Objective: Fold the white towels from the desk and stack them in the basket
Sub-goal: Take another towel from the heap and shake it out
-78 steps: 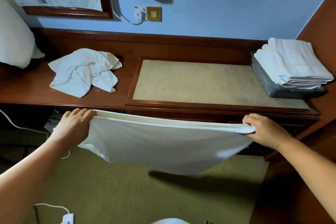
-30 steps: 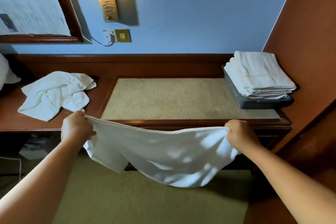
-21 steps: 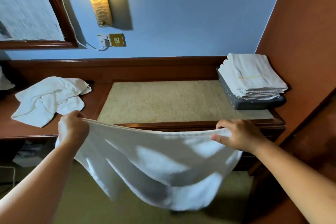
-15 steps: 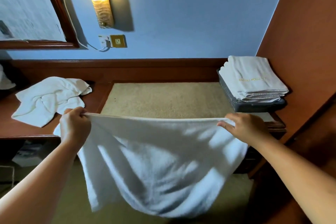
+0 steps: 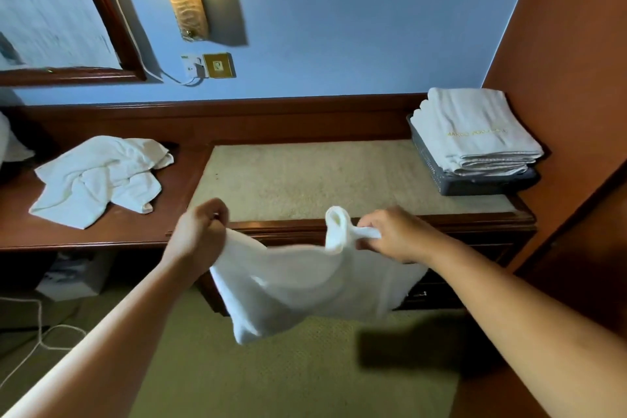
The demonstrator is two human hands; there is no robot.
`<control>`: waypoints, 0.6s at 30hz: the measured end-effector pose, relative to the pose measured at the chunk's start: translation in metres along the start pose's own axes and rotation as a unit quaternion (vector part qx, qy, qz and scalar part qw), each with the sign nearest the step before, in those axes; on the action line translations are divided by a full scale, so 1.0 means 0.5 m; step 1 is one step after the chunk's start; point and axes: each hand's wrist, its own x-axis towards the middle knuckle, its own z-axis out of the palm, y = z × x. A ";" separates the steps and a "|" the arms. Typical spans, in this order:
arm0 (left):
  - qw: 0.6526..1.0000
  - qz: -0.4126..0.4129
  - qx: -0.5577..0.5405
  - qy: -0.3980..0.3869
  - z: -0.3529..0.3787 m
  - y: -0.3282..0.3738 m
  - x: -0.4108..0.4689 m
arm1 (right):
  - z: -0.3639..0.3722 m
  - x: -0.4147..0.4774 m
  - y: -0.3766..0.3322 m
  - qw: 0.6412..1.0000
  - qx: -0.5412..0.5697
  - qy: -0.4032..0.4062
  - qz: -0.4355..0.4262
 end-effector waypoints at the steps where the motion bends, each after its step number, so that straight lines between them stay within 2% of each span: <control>1: 0.999 0.030 -0.001 -0.039 0.013 0.016 -0.012 | 0.006 -0.002 -0.022 1.000 0.023 0.000 -0.020; 5: 0.972 0.172 -0.018 -0.158 0.060 0.084 -0.058 | -0.022 0.003 -0.085 0.987 0.136 0.051 -0.071; 7: 0.963 0.194 -0.023 -0.186 0.075 0.111 -0.067 | -0.040 -0.005 -0.110 0.975 0.188 0.051 -0.104; 12: 0.959 0.203 -0.044 -0.191 0.088 0.148 -0.068 | -0.041 -0.034 -0.133 0.958 0.248 0.060 -0.132; 15: 0.958 0.203 -0.059 -0.195 0.088 0.151 -0.072 | -0.037 -0.050 -0.113 0.953 0.276 0.094 -0.084; 18: 0.964 0.161 -0.123 -0.172 0.091 0.149 -0.069 | -0.004 -0.076 -0.071 0.963 0.266 0.030 0.016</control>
